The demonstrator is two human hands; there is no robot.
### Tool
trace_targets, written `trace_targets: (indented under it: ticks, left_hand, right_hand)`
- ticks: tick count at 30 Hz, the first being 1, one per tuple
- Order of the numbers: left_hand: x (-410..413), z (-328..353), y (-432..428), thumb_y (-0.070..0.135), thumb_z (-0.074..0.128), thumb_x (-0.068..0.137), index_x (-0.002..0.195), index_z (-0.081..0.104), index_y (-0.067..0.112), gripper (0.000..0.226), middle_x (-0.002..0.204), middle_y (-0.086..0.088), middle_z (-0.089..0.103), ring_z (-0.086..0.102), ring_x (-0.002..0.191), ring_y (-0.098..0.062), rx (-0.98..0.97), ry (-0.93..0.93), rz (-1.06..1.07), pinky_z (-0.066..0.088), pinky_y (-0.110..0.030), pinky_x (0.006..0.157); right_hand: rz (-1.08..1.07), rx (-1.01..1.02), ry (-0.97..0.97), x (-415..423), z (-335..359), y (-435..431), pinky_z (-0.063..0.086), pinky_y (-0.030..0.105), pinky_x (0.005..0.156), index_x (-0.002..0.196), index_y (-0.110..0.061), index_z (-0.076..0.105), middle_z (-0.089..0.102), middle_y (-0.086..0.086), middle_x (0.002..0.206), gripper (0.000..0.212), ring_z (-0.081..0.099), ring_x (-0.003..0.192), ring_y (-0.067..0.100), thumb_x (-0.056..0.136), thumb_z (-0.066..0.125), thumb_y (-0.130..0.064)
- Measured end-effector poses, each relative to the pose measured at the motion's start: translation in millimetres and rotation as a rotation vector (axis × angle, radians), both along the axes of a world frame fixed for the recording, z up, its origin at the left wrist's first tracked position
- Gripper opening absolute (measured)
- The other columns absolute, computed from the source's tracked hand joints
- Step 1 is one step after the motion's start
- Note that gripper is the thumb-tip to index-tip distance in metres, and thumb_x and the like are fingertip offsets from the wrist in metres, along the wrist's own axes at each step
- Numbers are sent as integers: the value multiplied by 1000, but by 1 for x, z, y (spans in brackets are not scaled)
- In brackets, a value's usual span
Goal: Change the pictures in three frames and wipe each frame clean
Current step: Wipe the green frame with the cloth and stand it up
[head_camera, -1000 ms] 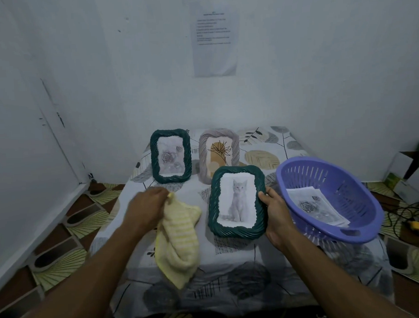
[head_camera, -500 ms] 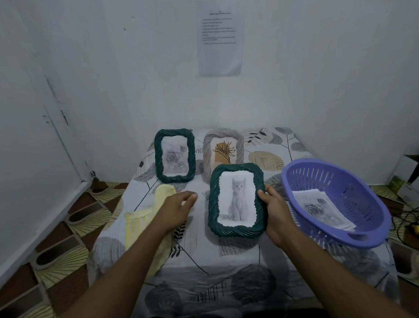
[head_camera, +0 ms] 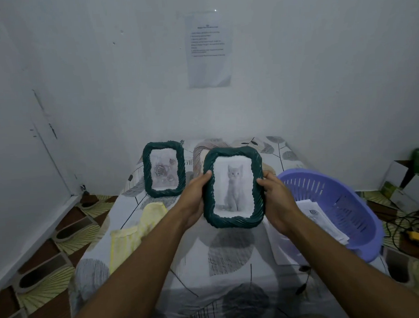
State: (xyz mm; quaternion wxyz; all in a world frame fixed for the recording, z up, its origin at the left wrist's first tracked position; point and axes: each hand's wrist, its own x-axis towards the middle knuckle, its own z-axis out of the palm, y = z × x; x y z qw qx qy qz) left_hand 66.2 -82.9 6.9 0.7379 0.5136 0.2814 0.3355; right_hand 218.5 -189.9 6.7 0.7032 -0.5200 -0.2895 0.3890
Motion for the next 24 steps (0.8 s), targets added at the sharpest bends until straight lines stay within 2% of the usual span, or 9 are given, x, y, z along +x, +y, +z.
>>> trace_targets:
  ticks: [2, 4, 6, 10, 14, 19, 22, 24]
  left_hand:
    - [20, 12, 8, 23, 45, 100, 115, 63, 9, 28, 110, -12, 71, 66, 103, -26, 64, 7, 10, 52, -44, 94]
    - [44, 28, 16, 20, 41, 101, 103, 64, 15, 24, 95, -3, 73, 68, 89, -18, 137, 14, 4, 55, -32, 77]
    - [70, 46, 26, 20, 41, 100, 90, 59, 16, 22, 83, 0, 68, 63, 76, -13, 216, 32, 18, 48, -26, 67]
    - [124, 56, 45, 16, 40, 98, 72, 40, 19, 26, 70, -1, 49, 49, 57, -6, 296, 101, 44, 34, -26, 55]
    - [163, 38, 65, 23, 41, 96, 74, 41, 19, 23, 76, -4, 51, 50, 70, -17, 294, 141, 86, 35, -30, 61]
    - [192, 26, 90, 27, 39, 97, 77, 41, 18, 23, 80, -7, 51, 50, 75, -18, 337, 183, 154, 36, -33, 68]
    - [205, 6, 95, 25, 37, 97, 76, 43, 18, 23, 76, -4, 52, 53, 75, -20, 300, 246, 152, 39, -32, 66]
    - [208, -13, 94, 26, 38, 94, 80, 48, 17, 19, 78, -8, 55, 55, 76, -22, 256, 274, 130, 41, -32, 65]
  right_hand:
    - [-31, -30, -79, 20, 16, 6, 44, 35, 70, 91, -15, 62, 64, 11, 94, 22, 56, 82, 24, 94, 43, -4]
    - [-56, -65, -152, 46, 35, 13, 41, 33, 65, 87, -14, 57, 61, 8, 88, 18, 53, 76, 21, 94, 44, -4]
    - [-64, -59, -187, 74, 52, 22, 42, 33, 66, 86, -14, 55, 59, 8, 86, 17, 52, 75, 21, 94, 45, -3]
    - [-81, -33, -181, 128, 60, 44, 45, 35, 69, 87, -14, 56, 60, 9, 90, 22, 54, 80, 24, 93, 42, 1]
    - [-72, -39, -131, 161, 40, 73, 48, 34, 72, 94, -13, 59, 62, 11, 97, 26, 55, 86, 25, 94, 39, 4]
    - [-106, -50, -137, 191, 25, 114, 49, 36, 79, 101, -10, 59, 62, 13, 104, 26, 57, 91, 25, 93, 39, 5]
    - [-100, -215, -166, 207, 11, 122, 51, 32, 74, 110, -3, 59, 63, 14, 104, 23, 60, 85, 23, 93, 45, -1]
    - [-57, -383, -252, 215, 1, 120, 46, 33, 70, 108, -4, 60, 62, 13, 98, 19, 57, 81, 24, 92, 51, -8]
